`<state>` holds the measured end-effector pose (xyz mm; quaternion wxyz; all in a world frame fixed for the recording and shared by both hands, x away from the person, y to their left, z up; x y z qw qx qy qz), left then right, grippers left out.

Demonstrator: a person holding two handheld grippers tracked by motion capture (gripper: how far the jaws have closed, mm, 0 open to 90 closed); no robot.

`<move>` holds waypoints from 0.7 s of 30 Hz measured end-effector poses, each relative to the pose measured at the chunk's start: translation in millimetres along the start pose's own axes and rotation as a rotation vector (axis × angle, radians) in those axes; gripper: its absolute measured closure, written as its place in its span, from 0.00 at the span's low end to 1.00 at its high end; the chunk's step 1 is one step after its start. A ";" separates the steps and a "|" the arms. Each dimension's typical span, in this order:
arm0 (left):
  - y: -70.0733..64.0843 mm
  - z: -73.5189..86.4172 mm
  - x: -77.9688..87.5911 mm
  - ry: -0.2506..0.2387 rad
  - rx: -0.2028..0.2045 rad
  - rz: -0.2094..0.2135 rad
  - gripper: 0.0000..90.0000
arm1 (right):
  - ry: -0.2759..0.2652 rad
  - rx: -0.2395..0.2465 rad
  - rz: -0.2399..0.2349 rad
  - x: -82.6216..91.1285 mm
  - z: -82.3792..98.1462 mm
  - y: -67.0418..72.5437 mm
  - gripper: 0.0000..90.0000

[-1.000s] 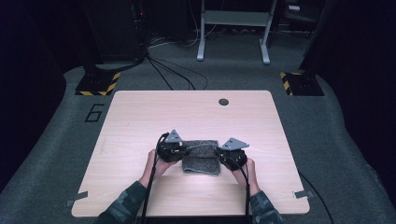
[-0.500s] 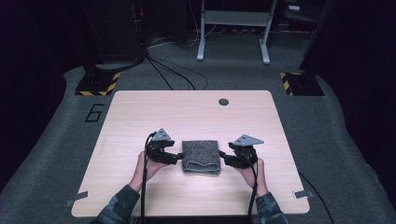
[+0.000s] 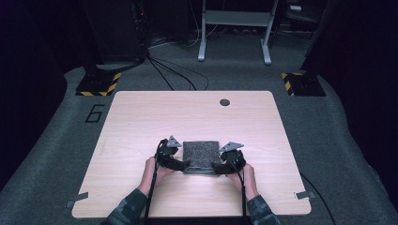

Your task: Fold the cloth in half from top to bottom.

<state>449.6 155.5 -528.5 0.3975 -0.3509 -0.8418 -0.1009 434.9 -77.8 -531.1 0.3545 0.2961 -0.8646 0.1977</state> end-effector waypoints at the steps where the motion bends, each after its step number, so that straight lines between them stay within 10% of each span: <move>1: -0.4 1.7 -1.3 0.016 -0.013 -0.007 0.20 | 0.011 0.005 -0.002 -1.2 1.8 2.0 0.23; 10: -3.1 12.5 -3.9 -0.018 -0.048 -0.058 0.20 | -0.007 -0.014 0.001 -2.9 8.5 2.8 0.22; 21: 0.9 15.0 -4.5 -0.022 -0.008 -0.013 0.19 | -0.018 -0.048 0.004 -0.7 14.6 5.9 0.16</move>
Point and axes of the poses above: each handheld gripper's, and its own axes: x roughly backward along the jaws, z roughly out of its underside, y roughly to its left, the point moved 3 cm from there along -x, roughly forward along the jaws, and after that the axes turned 6 degrees about x, right-handed, at the moved point
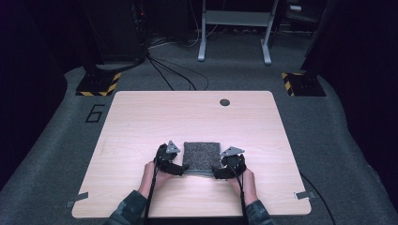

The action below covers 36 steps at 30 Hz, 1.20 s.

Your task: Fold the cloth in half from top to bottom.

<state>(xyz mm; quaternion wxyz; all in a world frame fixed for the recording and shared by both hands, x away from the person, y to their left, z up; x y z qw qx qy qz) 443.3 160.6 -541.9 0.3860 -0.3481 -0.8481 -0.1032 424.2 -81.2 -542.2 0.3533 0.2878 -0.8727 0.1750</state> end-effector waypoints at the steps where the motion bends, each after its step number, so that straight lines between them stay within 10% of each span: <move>1: 0.3 -0.3 0.3 0.003 -0.007 0.000 0.19 | -0.005 0.005 0.005 -0.1 0.3 -0.7 0.14; 18: 7.1 10.2 52.8 -0.103 0.054 -0.040 0.09 | -0.099 -0.090 0.041 39.4 11.1 -39.2 0.06; 36: 73.6 91.3 97.4 -0.086 0.222 -0.230 0.08 | -0.023 -0.223 0.205 67.5 91.0 -97.2 0.05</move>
Point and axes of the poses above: each handheld gripper's, and its own axes: x roughly backward along the jaws, z roughly out of its underside, y roughly to its left, the point moved 3 cm from there along -x, roughly forward along the jaws, and after that the axes turned 6 degrees about x, right-handed, at the moved point
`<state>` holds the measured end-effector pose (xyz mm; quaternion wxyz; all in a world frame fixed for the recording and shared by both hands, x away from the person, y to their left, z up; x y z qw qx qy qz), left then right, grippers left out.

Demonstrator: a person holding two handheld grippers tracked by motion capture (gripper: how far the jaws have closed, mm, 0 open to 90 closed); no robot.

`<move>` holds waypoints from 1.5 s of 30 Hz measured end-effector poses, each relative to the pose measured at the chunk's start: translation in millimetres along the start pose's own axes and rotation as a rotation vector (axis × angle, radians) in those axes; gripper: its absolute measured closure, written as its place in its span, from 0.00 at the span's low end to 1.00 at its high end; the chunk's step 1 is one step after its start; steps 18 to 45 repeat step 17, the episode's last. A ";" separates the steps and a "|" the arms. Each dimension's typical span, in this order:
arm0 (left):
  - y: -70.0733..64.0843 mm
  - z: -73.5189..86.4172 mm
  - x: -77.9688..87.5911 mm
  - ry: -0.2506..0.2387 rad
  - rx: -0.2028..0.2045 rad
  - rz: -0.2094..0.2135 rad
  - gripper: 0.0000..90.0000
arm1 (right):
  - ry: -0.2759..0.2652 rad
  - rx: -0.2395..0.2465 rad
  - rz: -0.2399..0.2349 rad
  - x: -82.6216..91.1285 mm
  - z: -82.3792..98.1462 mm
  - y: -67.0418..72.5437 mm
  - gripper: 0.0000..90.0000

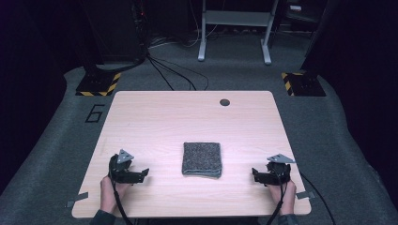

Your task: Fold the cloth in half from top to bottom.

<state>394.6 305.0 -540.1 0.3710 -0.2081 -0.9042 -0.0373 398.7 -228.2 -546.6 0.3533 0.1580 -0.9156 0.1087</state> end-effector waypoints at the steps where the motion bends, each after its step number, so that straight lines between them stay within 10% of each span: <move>1: 1.9 2.4 0.8 0.002 -0.004 -0.005 0.08 | 0.004 -0.001 0.003 1.2 3.0 -3.2 0.05; 45: 11.2 10.5 -3.7 -0.019 0.020 -0.044 0.08 | 0.015 -0.036 0.018 6.5 13.2 -19.7 0.02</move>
Point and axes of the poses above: each handheld gripper's, and its own axes: x roughly backward along the jaws, z roughly out of its underside, y roughly to its left, the point moved 3 cm from there along -x, roughly forward along the jaws, and after that the axes turned 6 degrees about x, right-handed, at the moved point
